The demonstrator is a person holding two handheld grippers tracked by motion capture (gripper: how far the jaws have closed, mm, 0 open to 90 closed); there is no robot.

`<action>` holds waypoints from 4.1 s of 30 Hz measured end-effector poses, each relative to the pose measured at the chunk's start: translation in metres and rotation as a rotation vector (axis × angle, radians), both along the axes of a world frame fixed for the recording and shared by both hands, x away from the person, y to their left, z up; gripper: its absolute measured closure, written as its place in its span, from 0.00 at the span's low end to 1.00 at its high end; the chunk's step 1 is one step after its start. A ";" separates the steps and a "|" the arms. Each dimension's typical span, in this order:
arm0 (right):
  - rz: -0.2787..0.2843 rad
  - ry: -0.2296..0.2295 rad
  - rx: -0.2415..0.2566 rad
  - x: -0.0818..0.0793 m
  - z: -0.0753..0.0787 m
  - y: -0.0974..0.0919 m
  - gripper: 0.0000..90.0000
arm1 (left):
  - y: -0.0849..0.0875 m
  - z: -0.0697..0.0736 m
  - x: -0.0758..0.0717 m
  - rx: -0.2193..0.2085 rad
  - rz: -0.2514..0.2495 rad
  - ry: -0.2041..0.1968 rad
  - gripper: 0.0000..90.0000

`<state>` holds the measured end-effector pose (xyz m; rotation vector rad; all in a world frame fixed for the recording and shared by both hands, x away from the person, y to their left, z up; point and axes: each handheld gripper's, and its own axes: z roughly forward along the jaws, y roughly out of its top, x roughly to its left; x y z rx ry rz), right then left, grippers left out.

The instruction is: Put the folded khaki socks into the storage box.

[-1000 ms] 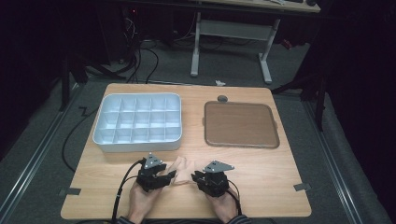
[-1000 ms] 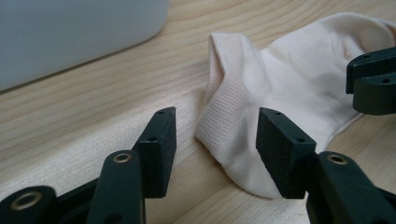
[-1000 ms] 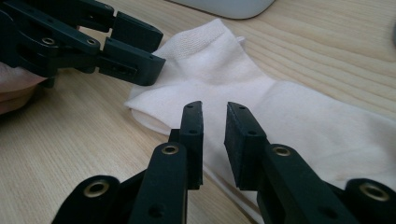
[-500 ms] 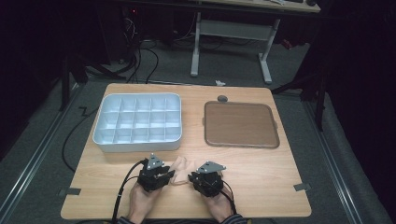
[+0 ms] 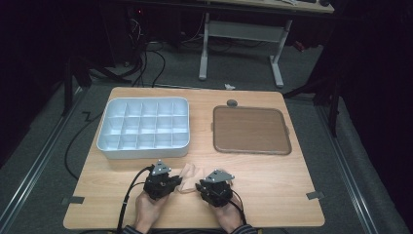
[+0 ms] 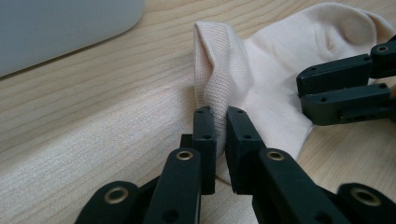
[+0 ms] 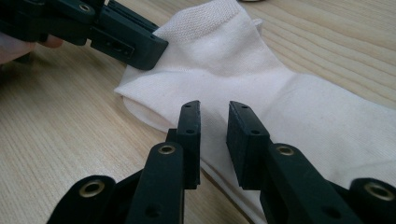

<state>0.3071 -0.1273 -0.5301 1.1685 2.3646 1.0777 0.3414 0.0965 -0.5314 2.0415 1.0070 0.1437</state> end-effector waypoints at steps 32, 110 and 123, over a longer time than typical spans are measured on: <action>0.034 0.018 0.002 0.004 0.000 -0.002 0.96 | 0.004 0.028 -0.004 -0.088 -0.069 -0.045 0.94; -0.157 -0.002 0.005 0.009 0.007 -0.049 0.90 | 0.003 0.044 -0.003 -0.115 -0.132 -0.066 0.95; -0.130 0.016 0.021 0.008 0.004 -0.040 0.95 | -0.007 0.050 -0.004 -0.110 -0.162 -0.085 0.95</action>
